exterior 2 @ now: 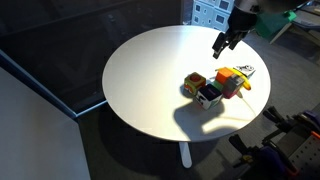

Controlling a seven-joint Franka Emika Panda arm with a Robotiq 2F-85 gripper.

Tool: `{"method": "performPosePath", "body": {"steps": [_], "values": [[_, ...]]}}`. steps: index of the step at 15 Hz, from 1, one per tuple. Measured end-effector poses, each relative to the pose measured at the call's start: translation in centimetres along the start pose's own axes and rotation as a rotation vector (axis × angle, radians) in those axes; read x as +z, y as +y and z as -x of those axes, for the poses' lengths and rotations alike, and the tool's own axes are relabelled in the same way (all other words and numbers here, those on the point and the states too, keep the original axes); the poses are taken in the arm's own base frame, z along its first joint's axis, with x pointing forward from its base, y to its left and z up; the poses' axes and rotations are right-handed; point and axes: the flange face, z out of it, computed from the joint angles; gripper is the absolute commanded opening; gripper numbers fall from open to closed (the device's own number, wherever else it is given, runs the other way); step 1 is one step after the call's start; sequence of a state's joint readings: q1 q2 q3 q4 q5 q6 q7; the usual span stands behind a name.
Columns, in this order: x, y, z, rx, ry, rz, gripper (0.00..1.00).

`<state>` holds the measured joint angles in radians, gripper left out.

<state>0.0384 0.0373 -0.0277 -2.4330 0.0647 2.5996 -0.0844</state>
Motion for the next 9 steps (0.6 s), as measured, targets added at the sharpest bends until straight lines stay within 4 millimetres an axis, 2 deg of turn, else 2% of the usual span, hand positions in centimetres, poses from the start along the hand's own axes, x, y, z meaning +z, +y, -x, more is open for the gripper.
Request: {"method": "performPosePath", "body": {"steps": [9], "values": [[5.3, -0.6, 1.8, -0.055, -0.094, -0.004, 1.00]]}}
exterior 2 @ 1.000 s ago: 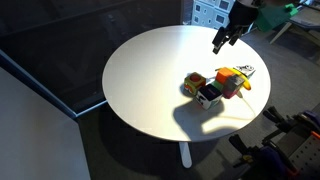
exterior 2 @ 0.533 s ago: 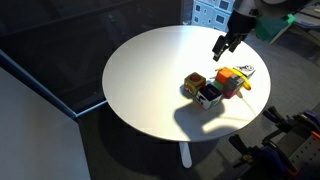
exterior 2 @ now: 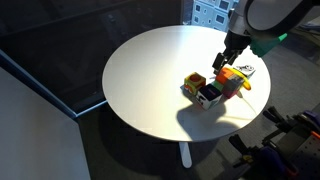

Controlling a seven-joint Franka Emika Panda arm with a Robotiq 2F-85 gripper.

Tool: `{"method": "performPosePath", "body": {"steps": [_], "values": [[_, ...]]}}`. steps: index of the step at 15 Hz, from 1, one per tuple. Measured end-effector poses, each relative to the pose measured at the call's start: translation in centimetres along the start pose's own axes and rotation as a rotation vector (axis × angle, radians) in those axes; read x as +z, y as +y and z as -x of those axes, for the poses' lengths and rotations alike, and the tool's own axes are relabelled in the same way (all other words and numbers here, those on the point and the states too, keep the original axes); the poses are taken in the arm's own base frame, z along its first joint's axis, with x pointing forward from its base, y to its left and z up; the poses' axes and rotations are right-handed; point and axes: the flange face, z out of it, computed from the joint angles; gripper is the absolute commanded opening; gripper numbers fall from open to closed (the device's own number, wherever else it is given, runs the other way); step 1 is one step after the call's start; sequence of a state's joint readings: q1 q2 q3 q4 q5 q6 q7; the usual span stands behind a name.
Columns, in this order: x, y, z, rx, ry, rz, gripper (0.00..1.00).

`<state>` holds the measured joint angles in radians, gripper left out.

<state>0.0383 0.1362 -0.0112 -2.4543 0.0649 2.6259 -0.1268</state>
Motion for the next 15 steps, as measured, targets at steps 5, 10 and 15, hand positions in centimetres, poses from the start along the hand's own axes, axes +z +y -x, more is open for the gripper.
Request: {"method": "performPosePath", "body": {"steps": [5, 10, 15], "values": [[1.9, -1.1, 1.3, -0.037, -0.016, -0.003, 1.00], [3.4, -1.9, 3.0, -0.051, -0.037, -0.005, 1.00], [4.8, -2.2, 4.0, -0.048, -0.023, -0.002, 1.00]]}}
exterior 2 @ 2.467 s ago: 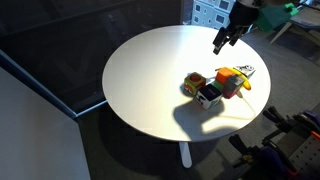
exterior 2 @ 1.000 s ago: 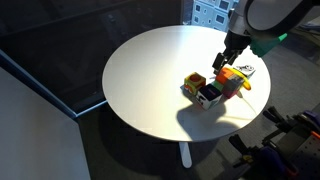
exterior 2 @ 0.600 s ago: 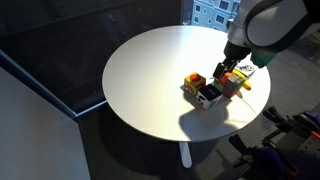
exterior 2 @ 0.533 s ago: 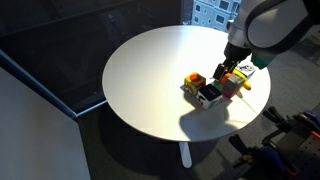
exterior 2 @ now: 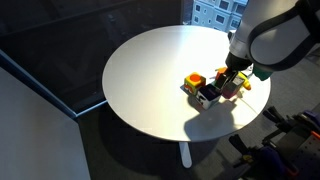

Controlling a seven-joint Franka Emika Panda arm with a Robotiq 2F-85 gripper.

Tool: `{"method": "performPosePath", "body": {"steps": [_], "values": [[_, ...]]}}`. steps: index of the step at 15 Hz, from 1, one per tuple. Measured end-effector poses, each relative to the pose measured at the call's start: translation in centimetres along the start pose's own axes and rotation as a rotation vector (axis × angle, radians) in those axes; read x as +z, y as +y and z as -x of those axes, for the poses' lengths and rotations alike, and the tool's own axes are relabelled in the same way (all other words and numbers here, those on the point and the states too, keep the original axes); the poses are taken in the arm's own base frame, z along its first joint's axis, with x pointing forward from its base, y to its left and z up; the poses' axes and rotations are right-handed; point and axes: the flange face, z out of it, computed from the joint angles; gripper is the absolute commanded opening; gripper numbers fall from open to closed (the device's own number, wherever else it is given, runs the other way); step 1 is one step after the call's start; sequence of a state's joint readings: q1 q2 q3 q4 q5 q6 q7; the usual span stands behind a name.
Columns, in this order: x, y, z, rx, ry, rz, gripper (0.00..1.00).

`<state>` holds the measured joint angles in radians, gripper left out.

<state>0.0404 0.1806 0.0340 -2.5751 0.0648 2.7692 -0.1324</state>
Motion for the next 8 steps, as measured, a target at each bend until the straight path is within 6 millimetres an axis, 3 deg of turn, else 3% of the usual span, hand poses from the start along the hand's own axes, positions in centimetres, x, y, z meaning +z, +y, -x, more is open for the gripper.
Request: {"method": "performPosePath", "body": {"steps": [8], "values": [[1.1, -1.6, -0.1, 0.068, 0.029, 0.000, 1.00]]}}
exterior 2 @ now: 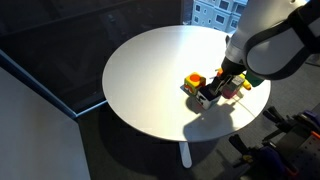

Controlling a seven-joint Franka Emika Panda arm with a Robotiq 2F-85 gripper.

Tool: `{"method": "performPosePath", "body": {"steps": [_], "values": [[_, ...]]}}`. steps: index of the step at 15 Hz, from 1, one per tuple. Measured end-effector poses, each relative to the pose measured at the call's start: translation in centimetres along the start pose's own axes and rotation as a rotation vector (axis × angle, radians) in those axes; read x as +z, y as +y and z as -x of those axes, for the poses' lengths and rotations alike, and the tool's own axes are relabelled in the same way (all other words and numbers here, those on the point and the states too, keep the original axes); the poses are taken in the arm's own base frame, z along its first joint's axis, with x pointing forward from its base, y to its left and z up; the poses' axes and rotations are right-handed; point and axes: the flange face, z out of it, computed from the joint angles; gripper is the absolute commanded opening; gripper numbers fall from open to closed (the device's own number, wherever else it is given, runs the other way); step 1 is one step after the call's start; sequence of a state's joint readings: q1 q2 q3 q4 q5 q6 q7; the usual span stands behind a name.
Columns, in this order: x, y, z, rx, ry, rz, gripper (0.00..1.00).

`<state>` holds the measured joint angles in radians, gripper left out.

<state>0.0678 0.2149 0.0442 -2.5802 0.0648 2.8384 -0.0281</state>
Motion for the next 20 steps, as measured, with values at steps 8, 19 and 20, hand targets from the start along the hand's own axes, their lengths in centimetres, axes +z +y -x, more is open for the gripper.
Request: {"method": "performPosePath", "body": {"steps": [8, 19, 20], "values": [[0.7, -1.0, -0.1, 0.041, -0.007, 0.001, 1.00], [2.5, -0.7, -1.9, 0.051, -0.018, 0.006, 1.00], [2.6, -0.8, -2.1, 0.049, -0.017, 0.006, 1.00]]}}
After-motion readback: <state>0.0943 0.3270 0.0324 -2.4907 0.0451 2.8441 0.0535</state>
